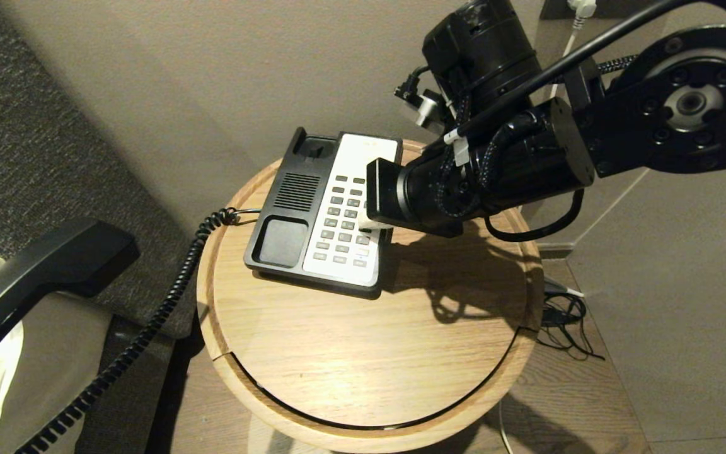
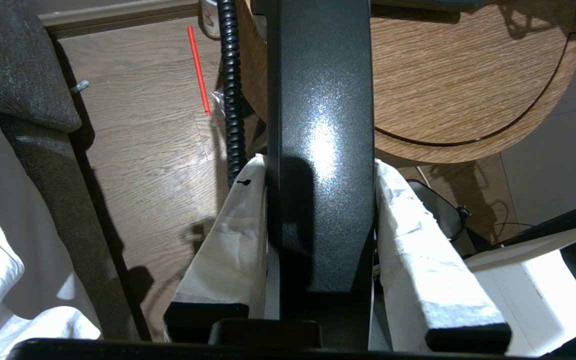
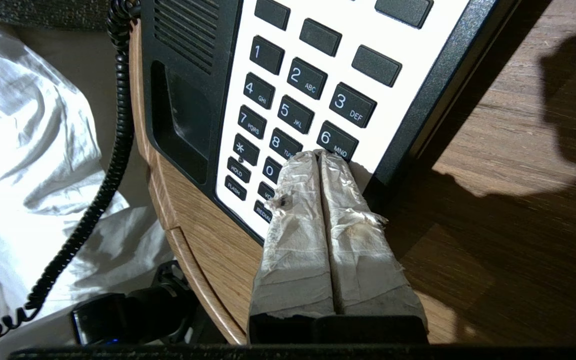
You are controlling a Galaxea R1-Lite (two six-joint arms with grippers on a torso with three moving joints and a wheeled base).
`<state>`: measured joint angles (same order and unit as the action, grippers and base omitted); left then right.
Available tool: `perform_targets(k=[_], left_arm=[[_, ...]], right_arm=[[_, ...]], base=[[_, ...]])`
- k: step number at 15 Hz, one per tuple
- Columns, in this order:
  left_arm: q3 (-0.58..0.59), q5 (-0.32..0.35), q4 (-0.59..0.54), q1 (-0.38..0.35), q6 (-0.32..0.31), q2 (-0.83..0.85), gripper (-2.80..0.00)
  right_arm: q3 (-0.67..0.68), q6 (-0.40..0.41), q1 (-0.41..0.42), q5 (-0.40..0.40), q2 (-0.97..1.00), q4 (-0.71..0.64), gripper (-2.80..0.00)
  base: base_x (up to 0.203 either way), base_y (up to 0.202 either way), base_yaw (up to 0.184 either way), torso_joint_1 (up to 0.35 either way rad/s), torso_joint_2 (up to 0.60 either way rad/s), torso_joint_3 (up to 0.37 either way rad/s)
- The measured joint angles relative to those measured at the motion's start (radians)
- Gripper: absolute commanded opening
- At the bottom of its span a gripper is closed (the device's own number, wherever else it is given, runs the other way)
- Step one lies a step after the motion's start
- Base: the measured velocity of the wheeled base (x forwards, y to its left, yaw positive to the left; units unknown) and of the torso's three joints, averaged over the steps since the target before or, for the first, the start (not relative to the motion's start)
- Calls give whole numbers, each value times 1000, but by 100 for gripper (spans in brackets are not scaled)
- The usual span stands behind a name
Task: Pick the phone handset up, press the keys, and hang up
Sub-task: Dial the number
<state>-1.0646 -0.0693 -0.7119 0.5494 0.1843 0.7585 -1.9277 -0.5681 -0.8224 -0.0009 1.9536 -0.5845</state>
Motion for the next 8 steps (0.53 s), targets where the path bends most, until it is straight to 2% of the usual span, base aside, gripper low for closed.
perform_targets(k=[8], left_arm=[[8, 0, 1, 0, 0, -1, -280]], right_arm=[[-7, -8, -7, -4, -12, -1, -280]], base=[[0, 0, 0, 0, 0, 0]])
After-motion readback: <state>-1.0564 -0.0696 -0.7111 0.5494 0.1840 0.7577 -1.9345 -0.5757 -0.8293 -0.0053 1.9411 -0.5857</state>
